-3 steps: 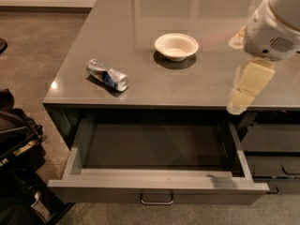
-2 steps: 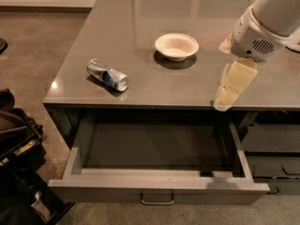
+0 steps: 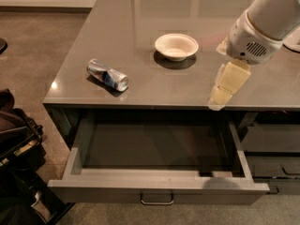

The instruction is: Place redbull can into top drawer

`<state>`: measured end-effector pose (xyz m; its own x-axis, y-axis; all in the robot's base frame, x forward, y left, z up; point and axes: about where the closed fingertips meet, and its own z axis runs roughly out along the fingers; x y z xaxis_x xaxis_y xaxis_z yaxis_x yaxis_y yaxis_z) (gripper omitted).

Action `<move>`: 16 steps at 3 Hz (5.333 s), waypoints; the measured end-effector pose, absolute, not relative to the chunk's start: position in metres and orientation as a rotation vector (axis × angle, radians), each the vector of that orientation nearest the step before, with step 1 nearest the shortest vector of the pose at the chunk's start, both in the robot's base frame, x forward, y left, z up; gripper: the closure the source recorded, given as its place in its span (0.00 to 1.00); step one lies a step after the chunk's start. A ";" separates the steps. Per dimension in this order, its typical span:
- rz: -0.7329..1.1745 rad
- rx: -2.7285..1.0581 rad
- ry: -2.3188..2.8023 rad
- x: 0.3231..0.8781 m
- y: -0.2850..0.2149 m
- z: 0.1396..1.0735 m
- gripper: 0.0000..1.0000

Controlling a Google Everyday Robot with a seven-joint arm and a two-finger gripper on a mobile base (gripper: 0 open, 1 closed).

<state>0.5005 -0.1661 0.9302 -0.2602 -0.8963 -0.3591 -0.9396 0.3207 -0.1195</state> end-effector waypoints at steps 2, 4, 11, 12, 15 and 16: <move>0.202 -1.640 2.066 0.510 -0.083 0.923 0.00; 0.390 -1.807 1.893 0.541 0.014 0.921 0.00; 0.470 -1.880 1.739 0.610 0.134 0.877 0.00; 0.441 -1.881 1.764 0.617 0.135 0.868 0.00; 0.383 -1.905 1.872 0.631 0.113 0.845 0.00; 0.385 -1.912 1.879 0.630 0.112 0.844 0.00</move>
Offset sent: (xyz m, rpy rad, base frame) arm 0.0233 0.1457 -0.0144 0.1695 -0.1271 0.1463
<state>0.6305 0.1115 0.8437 0.0433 -0.8747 -0.4827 -0.9940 0.0107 -0.1085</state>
